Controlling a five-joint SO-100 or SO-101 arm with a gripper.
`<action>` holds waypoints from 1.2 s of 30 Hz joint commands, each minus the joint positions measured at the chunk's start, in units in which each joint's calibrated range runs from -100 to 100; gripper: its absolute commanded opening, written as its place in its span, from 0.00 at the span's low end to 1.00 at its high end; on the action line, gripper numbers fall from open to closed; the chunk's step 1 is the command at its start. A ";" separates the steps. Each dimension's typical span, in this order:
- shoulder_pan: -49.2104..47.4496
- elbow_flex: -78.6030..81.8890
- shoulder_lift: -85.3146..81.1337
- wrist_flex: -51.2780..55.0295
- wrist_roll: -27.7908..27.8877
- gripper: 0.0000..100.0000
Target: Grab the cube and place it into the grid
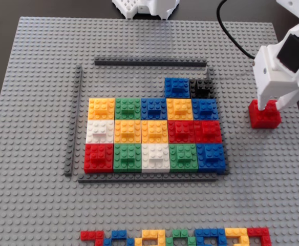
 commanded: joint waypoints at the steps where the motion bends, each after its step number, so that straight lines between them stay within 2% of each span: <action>1: -0.07 -4.05 -2.83 0.61 0.29 0.05; 13: 0.01 -13.02 -4.80 5.50 0.44 0.04; 36: 1.48 19.78 -42.21 4.71 3.86 0.03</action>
